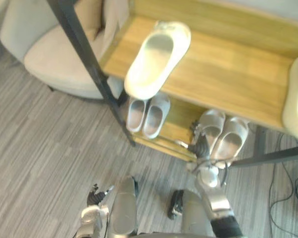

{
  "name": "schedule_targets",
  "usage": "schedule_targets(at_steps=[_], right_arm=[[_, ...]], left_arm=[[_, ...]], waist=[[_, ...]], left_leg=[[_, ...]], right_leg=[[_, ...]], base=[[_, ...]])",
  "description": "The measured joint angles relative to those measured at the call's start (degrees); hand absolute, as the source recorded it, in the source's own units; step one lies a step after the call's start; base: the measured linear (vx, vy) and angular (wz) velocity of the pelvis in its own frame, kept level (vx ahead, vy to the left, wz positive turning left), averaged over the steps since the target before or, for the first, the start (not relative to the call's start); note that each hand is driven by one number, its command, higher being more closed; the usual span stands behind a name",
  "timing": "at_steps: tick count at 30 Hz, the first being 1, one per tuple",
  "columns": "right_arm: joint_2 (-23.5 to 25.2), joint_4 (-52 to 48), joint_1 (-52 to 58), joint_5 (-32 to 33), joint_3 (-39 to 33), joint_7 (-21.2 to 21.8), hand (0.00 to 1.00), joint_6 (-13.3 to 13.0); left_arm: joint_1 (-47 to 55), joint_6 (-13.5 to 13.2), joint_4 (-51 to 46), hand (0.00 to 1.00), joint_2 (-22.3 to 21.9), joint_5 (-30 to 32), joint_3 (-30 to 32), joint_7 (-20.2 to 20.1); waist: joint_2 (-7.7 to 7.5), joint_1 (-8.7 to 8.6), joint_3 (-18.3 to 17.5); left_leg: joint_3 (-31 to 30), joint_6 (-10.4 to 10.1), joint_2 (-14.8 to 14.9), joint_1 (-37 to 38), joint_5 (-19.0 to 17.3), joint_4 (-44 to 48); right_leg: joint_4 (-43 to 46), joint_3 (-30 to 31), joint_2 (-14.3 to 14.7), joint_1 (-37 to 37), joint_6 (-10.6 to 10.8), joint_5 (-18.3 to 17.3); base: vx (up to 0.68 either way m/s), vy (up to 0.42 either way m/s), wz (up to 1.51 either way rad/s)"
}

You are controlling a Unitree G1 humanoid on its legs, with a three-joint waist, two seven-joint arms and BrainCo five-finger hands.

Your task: Organize the slippers on the shoe rack

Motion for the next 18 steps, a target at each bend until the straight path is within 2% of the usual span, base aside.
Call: schedule_targets(at_steps=[7,10,18], right_arm=[[-1.6,14.7,5.1,-6.8,-1.6,3.6,0.0,0.2],[-1.6,21.7,5.7,-9.0,-3.1,3.7,0.0,0.3],[-2.2,35.8,5.1,-9.4,-8.3,3.5,0.0,0.5]], left_arm=[[0.4,-0.4,0.7,0.0,-1.0,2.9,-7.5,-2.5],[0.3,-0.5,0.4,0.0,-1.1,4.1,-9.2,-3.4],[0.3,-0.6,-4.3,0.0,-0.2,7.4,-15.2,-3.8]], waist=[[-0.01,-2.05,-4.5],[-0.02,-2.92,-5.5],[0.21,-3.58,-7.3]], left_leg=[[4.3,1.4,-1.9,10.9,5.1,-15.1],[5.8,1.7,-2.3,13.8,6.2,-18.5],[7.3,1.5,-3.0,19.7,10.1,-27.0]], right_leg=[[-17.0,1.6,0.7,9.4,2.0,8.1],[-21.2,2.7,0.9,11.9,2.4,10.3],[-24.8,4.1,1.6,13.9,2.2,12.0]], base=[[0.11,0.076,-0.21],[0.07,0.051,-0.22],[0.0,-0.001,-0.12]])
